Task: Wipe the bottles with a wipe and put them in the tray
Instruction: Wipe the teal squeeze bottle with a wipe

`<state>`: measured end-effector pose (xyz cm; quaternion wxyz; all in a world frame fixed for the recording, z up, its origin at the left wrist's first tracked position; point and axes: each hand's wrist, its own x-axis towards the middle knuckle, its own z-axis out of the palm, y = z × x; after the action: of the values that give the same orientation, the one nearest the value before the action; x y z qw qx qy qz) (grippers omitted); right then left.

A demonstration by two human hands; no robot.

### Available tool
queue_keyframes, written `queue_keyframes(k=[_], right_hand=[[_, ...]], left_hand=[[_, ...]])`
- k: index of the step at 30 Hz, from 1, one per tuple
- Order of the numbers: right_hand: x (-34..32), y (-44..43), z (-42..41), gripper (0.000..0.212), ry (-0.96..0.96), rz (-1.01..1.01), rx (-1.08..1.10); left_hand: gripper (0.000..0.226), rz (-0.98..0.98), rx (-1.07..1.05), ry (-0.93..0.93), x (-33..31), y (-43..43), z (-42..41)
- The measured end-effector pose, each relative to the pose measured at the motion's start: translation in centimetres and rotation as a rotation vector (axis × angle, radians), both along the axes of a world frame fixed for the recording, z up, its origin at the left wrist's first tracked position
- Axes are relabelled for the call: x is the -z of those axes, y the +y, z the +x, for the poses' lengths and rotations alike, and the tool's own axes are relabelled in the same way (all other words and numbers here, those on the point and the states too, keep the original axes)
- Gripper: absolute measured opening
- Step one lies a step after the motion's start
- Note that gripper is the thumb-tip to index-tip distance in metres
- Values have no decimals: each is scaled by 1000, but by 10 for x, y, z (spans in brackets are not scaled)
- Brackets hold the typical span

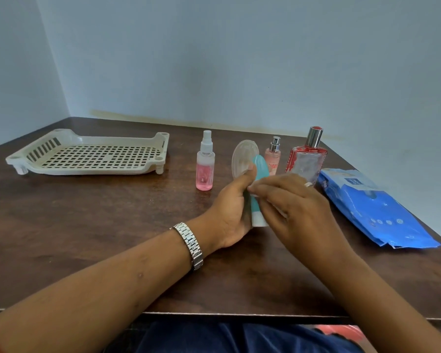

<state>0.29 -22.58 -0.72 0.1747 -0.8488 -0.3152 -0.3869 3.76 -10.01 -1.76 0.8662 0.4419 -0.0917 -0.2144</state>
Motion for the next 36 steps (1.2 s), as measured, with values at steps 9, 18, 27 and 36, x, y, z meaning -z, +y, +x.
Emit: queue_keyframes(k=[9,18,27,36], right_hand=[[-4,0,9,20,54,181,47],[-15,-6,26,18,186,438,73],[-18,-8,31,17,232,516,89],[-21,-6,30,16,237,509,73]], left_hand=[[48,-11,-6,0,-1,-1,-1],[48,77,-39,-29,-1,-4,0],[47,151,-90,-46,0,-5,-1],[43,180,-95,-65,2,-5,0]])
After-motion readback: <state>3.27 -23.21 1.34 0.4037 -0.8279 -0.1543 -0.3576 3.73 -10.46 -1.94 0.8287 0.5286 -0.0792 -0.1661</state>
